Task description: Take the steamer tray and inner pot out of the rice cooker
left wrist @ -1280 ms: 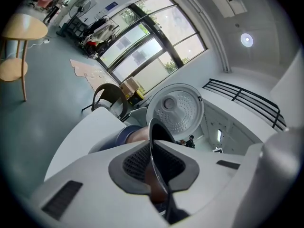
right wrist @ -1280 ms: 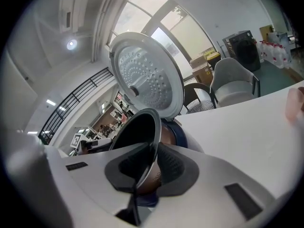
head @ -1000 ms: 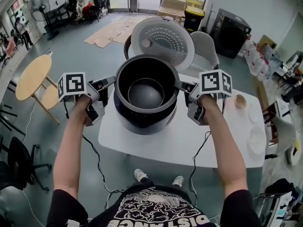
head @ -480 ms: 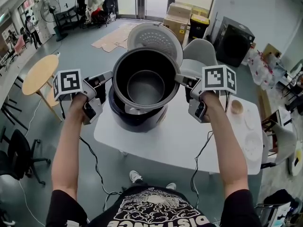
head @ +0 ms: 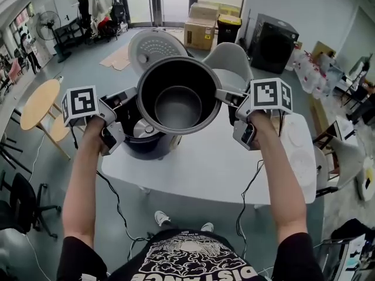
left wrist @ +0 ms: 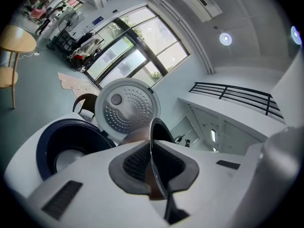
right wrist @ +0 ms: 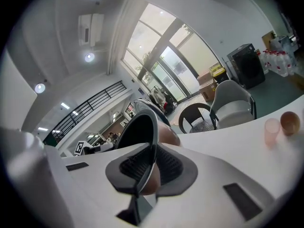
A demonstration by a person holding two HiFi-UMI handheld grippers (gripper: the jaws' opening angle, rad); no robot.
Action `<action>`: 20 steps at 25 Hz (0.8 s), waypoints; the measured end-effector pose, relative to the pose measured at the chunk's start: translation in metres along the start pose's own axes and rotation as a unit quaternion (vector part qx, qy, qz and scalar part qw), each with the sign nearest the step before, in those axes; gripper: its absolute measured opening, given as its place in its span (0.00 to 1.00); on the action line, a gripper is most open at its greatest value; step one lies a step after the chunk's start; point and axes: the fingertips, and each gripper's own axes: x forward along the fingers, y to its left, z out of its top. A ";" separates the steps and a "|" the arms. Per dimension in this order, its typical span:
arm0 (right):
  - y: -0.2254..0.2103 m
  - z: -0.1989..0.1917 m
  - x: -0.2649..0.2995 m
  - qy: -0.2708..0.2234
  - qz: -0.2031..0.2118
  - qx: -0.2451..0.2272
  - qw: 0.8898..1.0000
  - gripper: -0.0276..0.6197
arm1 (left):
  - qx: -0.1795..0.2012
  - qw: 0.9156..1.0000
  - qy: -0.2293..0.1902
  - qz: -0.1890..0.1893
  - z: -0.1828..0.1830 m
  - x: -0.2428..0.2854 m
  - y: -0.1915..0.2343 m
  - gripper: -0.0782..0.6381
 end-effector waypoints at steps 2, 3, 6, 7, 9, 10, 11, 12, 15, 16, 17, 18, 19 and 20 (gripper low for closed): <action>-0.012 0.001 -0.020 -0.008 -0.008 0.006 1.000 0.12 | 0.002 1.000 0.011 -0.007 -0.010 0.016 -0.012 0.15; -0.016 0.003 -0.031 -0.012 -0.013 0.010 1.000 0.12 | 0.003 1.000 0.018 -0.010 -0.014 0.022 -0.021 0.15; -0.034 0.006 -0.073 -0.026 -0.031 0.023 0.999 0.12 | 0.006 0.999 0.040 -0.022 -0.032 0.048 -0.051 0.15; -0.044 0.006 -0.088 -0.031 -0.037 0.028 0.998 0.12 | 0.006 0.998 0.048 -0.027 -0.041 0.060 -0.060 0.15; -0.068 0.006 -0.113 -0.041 -0.050 0.036 0.997 0.12 | 0.007 0.997 0.063 -0.036 -0.060 0.087 -0.072 0.15; -0.080 0.006 -0.125 -0.046 -0.056 0.040 0.997 0.12 | 0.008 0.997 0.070 -0.040 -0.070 0.101 -0.077 0.15; -0.091 0.004 -0.137 -0.050 -0.063 0.045 0.996 0.12 | 0.008 0.996 0.079 -0.043 -0.080 0.113 -0.083 0.15; -0.101 0.002 -0.150 -0.055 -0.070 0.050 0.995 0.12 | 0.008 0.995 0.087 -0.045 -0.090 0.124 -0.088 0.15; -0.129 -0.004 -0.180 -0.063 -0.089 0.066 0.992 0.12 | 0.008 0.993 0.111 -0.049 -0.119 0.154 -0.099 0.15; -0.141 -0.006 -0.190 -0.065 -0.094 0.072 0.991 0.12 | 0.006 0.992 0.118 -0.052 -0.129 0.166 -0.103 0.15; -0.154 -0.008 -0.201 -0.065 -0.099 0.079 0.990 0.12 | 0.002 0.991 0.125 -0.054 -0.141 0.179 -0.107 0.15; -0.168 -0.011 -0.214 -0.066 -0.105 0.087 0.989 0.12 | -0.001 0.990 0.133 -0.057 -0.153 0.192 -0.112 0.15; -0.181 -0.015 -0.225 -0.065 -0.111 0.094 0.987 0.12 | -0.004 0.988 0.141 -0.058 -0.166 0.203 -0.117 0.15; -0.192 -0.021 -0.236 -0.063 -0.117 0.101 0.986 0.12 | -0.006 0.987 0.149 -0.058 -0.179 0.213 -0.121 0.15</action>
